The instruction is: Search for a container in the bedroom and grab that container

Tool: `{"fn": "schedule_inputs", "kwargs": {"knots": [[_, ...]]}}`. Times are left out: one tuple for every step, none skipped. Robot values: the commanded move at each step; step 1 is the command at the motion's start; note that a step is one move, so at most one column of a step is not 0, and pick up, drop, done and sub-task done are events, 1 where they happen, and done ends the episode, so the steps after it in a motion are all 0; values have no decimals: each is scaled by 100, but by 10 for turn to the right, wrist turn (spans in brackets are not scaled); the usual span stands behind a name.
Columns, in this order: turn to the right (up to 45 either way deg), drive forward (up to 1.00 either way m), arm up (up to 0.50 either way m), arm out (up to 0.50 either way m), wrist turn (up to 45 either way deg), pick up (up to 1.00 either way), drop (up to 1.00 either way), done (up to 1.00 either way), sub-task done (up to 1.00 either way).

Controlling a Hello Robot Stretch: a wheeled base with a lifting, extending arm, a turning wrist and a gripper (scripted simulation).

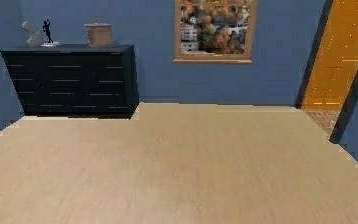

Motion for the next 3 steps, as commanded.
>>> {"fn": "schedule_inputs", "kwargs": {"knots": [[-30, 0, 0, 0, 0, 0, 0, 0, 0], [0, 100, 0, 0, 0, 0, 0, 0, 0], [0, 100, 0, 0, 0, 0, 0, 0, 0]]}}
